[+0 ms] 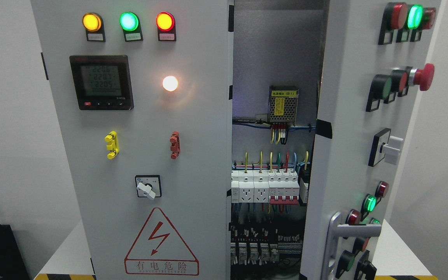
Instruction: Open door with both hands
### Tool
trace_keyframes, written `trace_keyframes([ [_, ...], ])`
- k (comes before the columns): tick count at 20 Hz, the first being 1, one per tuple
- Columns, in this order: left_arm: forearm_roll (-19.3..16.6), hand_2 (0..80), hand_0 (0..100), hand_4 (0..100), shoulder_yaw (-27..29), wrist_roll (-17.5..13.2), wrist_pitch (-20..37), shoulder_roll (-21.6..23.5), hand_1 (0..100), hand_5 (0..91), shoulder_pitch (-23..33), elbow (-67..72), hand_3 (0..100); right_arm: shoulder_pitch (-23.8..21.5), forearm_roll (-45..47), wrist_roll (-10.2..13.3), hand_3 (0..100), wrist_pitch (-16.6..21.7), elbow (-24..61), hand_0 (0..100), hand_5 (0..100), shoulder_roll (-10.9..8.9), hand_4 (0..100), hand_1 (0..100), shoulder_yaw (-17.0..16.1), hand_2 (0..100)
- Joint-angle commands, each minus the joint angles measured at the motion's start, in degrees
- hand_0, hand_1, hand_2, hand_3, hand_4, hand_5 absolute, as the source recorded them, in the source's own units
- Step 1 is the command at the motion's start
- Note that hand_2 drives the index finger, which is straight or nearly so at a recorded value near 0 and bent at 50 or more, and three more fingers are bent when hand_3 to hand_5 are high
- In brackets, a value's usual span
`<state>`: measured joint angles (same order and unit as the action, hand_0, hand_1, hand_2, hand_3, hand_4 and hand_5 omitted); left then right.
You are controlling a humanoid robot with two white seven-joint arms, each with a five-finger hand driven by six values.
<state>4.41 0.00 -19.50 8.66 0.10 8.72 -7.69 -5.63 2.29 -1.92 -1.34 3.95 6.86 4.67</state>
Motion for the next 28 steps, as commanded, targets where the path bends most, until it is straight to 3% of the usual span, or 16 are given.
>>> trace_keyframes([
  [1, 3.9, 0.0, 12, 0, 1.0, -6.1, 0.0, 4.9, 39, 0.0, 13.0, -38.6, 0, 0.0, 0.0, 0.0, 0, 0.0, 0.0, 12, 0, 0.0, 0, 39, 0.0, 0],
  [5, 18.6, 0.0, 12, 0, 7.4, -6.0, 0.4, 11.7, 39, 0.0, 23.4, -65.1, 0, 0.0, 0.0, 0.0, 0, 0.0, 0.0, 12, 0, 0.0, 0, 39, 0.0, 0],
  [8, 29.7, 0.0, 12, 0, 13.6, -6.0, 7.4, 18.2, 39, 0.0, 28.1, -75.4, 0, 0.0, 0.0, 0.0, 0, 0.0, 0.0, 12, 0, 0.0, 0, 39, 0.0, 0],
  [12, 48.0, 0.0, 12, 0, 19.1, -6.3, 19.9, 32.9, 39, 0.0, 33.9, -81.0, 0, 0.0, 0.0, 0.0, 0, 0.0, 0.0, 12, 0, 0.0, 0, 39, 0.0, 0],
  [18, 71.5, 0.0, 12, 0, 35.1, -8.8, 20.2, 53.0, 39, 0.0, 43.5, -83.5, 0, 0.0, 0.0, 0.0, 0, 0.0, 0.0, 12, 0, 0.0, 0, 39, 0.0, 0],
  [23, 84.3, 0.0, 12, 0, 44.3, -11.3, 18.1, 63.1, 39, 0.0, 46.9, -83.7, 0, 0.0, 0.0, 0.0, 0, 0.0, 0.0, 12, 0, 0.0, 0, 39, 0.0, 0],
  [28, 92.1, 0.0, 12, 0, 50.2, -14.3, 5.8, 71.3, 39, 0.0, 47.0, -82.9, 0, 0.0, 0.0, 0.0, 0, 0.0, 0.0, 12, 0, 0.0, 0, 39, 0.0, 0],
])
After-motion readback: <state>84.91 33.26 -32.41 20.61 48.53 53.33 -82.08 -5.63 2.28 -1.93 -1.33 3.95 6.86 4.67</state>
